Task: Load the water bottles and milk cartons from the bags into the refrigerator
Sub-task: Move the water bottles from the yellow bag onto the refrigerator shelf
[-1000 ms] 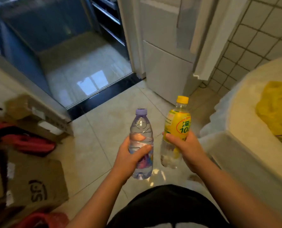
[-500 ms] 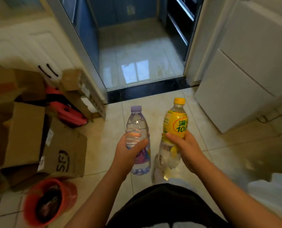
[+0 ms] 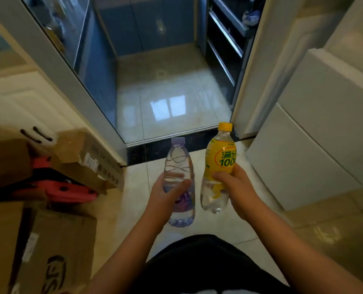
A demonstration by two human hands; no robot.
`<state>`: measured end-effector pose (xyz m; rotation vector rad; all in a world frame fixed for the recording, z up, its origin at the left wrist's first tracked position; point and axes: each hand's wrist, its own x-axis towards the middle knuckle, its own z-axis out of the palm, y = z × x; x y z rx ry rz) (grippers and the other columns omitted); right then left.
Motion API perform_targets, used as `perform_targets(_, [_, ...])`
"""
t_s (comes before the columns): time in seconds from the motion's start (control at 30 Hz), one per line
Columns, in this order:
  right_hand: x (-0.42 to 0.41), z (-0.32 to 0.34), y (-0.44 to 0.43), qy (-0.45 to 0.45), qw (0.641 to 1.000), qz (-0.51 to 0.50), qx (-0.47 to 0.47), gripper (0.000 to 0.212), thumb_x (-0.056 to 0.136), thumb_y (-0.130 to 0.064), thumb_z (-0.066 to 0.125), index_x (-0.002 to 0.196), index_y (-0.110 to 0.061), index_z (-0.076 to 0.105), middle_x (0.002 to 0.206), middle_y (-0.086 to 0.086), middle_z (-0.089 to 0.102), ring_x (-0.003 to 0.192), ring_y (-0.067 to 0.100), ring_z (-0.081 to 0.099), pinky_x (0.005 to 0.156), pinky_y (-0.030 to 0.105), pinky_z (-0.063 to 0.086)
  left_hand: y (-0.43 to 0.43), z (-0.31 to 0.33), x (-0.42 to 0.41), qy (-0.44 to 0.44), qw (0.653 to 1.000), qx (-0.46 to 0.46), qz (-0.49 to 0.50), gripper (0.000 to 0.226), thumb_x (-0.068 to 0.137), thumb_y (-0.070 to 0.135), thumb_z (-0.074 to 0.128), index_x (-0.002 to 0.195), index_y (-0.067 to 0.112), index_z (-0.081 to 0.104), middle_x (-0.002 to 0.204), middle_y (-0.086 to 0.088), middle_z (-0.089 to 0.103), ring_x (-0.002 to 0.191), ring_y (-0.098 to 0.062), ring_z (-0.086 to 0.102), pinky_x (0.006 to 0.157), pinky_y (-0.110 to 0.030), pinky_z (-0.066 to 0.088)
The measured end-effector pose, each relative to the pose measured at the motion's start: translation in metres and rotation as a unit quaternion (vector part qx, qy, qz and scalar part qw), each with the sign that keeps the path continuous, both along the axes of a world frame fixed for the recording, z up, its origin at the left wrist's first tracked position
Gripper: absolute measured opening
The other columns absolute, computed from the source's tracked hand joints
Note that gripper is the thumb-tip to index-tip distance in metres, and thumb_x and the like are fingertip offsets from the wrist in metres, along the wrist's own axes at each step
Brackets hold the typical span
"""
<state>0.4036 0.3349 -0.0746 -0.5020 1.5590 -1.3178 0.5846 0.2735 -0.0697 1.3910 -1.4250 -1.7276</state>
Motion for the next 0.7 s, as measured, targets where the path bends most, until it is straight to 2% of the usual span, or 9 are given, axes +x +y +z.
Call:
perform_targets(0.1, [-0.037, 0.002, -0.019, 0.021, 0.999, -0.04, -0.009, 0.052, 0.066, -0.032, 0.07, 0.116, -0.02, 0.063, 0.106, 0.004, 0.071, 0.1, 0.025, 0.067, 0.088, 0.042, 0.055, -0.038, 0.003, -0.046, 0.006, 0.999, 0.004, -0.039, 0.076, 0.057, 0.05, 0.076, 0.122, 0.018, 0.058, 0.115, -0.007, 0.067, 0.106, -0.025, 0.065, 0.091, -0.04, 0.055])
perform_targets(0.2, [-0.078, 0.002, -0.037, 0.035, 0.993, -0.106, -0.03, 0.044, 0.068, -0.027, 0.069, 0.111, -0.019, 0.064, 0.101, 0.004, 0.073, 0.096, 0.024, 0.069, 0.086, 0.039, 0.055, -0.08, 0.002, -0.1, 0.021, 0.994, 0.007, -0.105, 0.071, 0.056, 0.046, 0.084, 0.117, 0.022, 0.057, 0.115, -0.009, 0.066, 0.105, -0.025, 0.065, 0.084, -0.035, 0.056])
perform_targets(0.3, [-0.119, 0.006, -0.057, 0.042, 0.982, -0.179, -0.042, 0.043, 0.067, -0.025, 0.07, 0.109, -0.019, 0.065, 0.099, 0.004, 0.074, 0.093, 0.023, 0.07, 0.082, 0.037, 0.055, -0.121, 0.005, -0.16, 0.041, 0.983, 0.018, -0.18, 0.074, 0.05, 0.056, 0.074, 0.114, 0.022, 0.059, 0.112, -0.011, 0.067, 0.103, -0.029, 0.067, 0.087, -0.043, 0.058])
perform_targets(0.37, [-0.146, 0.011, -0.07, 0.044, 0.971, -0.232, -0.045, 0.043, 0.066, -0.024, 0.07, 0.108, -0.018, 0.064, 0.096, 0.002, 0.074, 0.09, 0.022, 0.07, 0.078, 0.035, 0.053, -0.147, 0.012, -0.201, 0.053, 0.969, 0.028, -0.238, 0.079, 0.049, 0.053, 0.077, 0.119, 0.022, 0.058, 0.113, -0.01, 0.068, 0.102, -0.028, 0.068, 0.087, -0.043, 0.058])
perform_targets(0.4, [-0.159, 0.014, -0.076, 0.046, 0.964, -0.258, -0.048, 0.044, 0.065, -0.023, 0.069, 0.109, -0.018, 0.064, 0.095, 0.002, 0.074, 0.089, 0.022, 0.07, 0.077, 0.035, 0.052, -0.158, 0.02, -0.221, 0.055, 0.962, 0.025, -0.266, 0.078, 0.051, 0.049, 0.081, 0.12, 0.022, 0.057, 0.112, -0.008, 0.068, 0.1, -0.024, 0.069, 0.083, -0.038, 0.059])
perform_targets(0.5, [-0.2, 0.029, -0.095, 0.06, 0.942, -0.324, -0.065, 0.042, 0.065, -0.02, 0.067, 0.107, -0.016, 0.064, 0.091, 0.002, 0.074, 0.088, 0.026, 0.069, 0.077, 0.037, 0.053, -0.193, 0.035, -0.286, 0.069, 0.937, -0.009, -0.341, 0.049, 0.074, 0.032, 0.081, 0.117, 0.021, 0.059, 0.108, -0.005, 0.07, 0.096, -0.017, 0.07, 0.074, -0.025, 0.056])
perform_targets(0.53, [-0.213, 0.034, -0.101, 0.069, 0.934, -0.343, -0.071, 0.039, 0.066, -0.019, 0.066, 0.105, -0.017, 0.064, 0.09, 0.001, 0.074, 0.086, 0.024, 0.069, 0.077, 0.036, 0.054, -0.204, 0.041, -0.307, 0.075, 0.929, -0.023, -0.362, 0.045, 0.075, 0.031, 0.08, 0.115, 0.02, 0.061, 0.106, -0.004, 0.07, 0.096, -0.016, 0.07, 0.075, -0.025, 0.056])
perform_targets(0.63, [-0.25, 0.055, -0.116, 0.108, 0.911, -0.386, -0.093, 0.037, 0.067, -0.018, 0.065, 0.104, -0.015, 0.063, 0.088, -0.002, 0.075, 0.082, 0.018, 0.068, 0.074, 0.03, 0.055, -0.23, 0.06, -0.371, 0.112, 0.903, -0.056, -0.411, 0.059, 0.06, 0.043, 0.078, 0.109, 0.018, 0.061, 0.099, -0.002, 0.072, 0.094, -0.019, 0.071, 0.08, -0.036, 0.058])
perform_targets(0.7, [-0.274, 0.073, -0.122, 0.143, 0.898, -0.402, -0.105, 0.034, 0.071, -0.013, 0.068, 0.105, -0.014, 0.063, 0.086, -0.005, 0.075, 0.079, 0.011, 0.068, 0.071, 0.024, 0.054, -0.239, 0.078, -0.409, 0.134, 0.879, -0.082, -0.449, 0.062, 0.056, 0.047, 0.075, 0.111, 0.021, 0.061, 0.099, -0.001, 0.073, 0.095, -0.019, 0.071, 0.083, -0.039, 0.058])
